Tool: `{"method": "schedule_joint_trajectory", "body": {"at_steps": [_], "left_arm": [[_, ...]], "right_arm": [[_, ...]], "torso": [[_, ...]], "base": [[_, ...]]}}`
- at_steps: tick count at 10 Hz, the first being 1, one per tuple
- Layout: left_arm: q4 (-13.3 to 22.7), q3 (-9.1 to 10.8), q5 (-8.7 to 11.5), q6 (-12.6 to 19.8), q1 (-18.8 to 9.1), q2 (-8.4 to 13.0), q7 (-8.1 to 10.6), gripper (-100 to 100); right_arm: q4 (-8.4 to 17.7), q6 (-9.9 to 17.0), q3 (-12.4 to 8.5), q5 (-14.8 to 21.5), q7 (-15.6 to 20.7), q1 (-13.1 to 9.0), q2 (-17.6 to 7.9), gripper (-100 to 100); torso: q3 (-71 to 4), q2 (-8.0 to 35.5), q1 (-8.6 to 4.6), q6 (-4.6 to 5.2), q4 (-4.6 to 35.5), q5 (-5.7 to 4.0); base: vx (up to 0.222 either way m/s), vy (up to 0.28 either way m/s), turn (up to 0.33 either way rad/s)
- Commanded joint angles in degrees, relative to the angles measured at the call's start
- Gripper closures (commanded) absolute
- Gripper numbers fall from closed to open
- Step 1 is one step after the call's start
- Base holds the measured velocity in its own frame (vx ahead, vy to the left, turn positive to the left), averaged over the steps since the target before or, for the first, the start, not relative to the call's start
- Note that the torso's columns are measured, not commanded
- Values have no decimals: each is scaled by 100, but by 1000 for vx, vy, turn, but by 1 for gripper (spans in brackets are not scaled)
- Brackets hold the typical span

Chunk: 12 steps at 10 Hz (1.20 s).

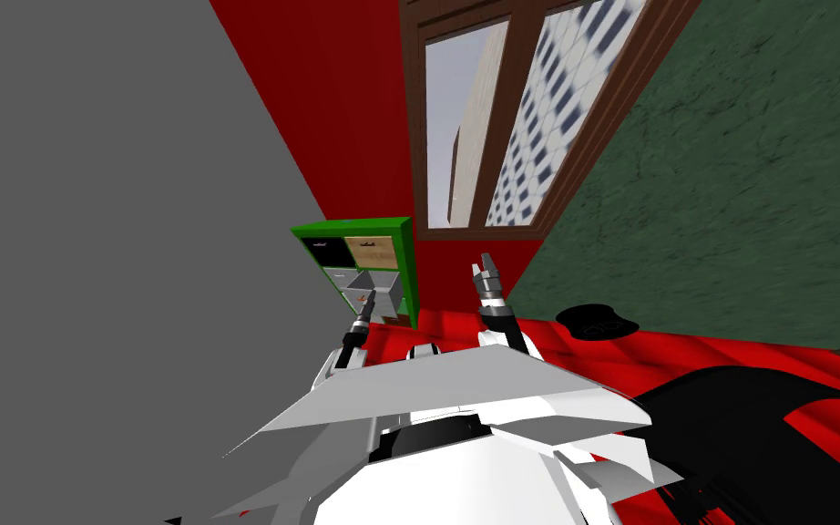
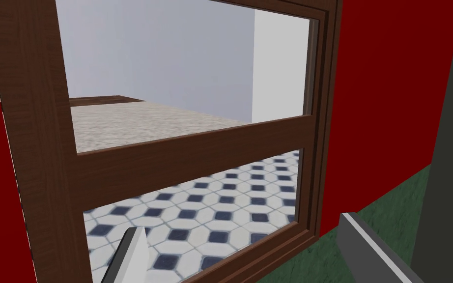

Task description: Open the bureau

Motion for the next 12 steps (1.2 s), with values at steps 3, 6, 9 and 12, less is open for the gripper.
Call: {"method": "schedule_joint_trajectory", "body": {"at_steps": [3,6,9,12], "left_arm": [[-560,12,48,609,-79,198,159,-100],[-671,0,64,793,-72,254,208,-100],[-648,-2,66,840,-55,257,218,0],[-637,-2,67,850,-47,257,219,0]], "right_arm": [[0,0,0,0,0,-1,0,0],[0,0,0,0,0,-1,0,0],[0,0,0,0,0,0,0,0],[0,0,0,0,0,0,0,0]], "torso": [[37,59,21,-5,11,9],[46,79,3,-10,40,-12],[35,58,7,-5,19,-1],[31,51,13,-5,11,5]], "base": [[-15,-11,-16],[-28,-7,-12],[0,0,0],[0,0,0]]}}
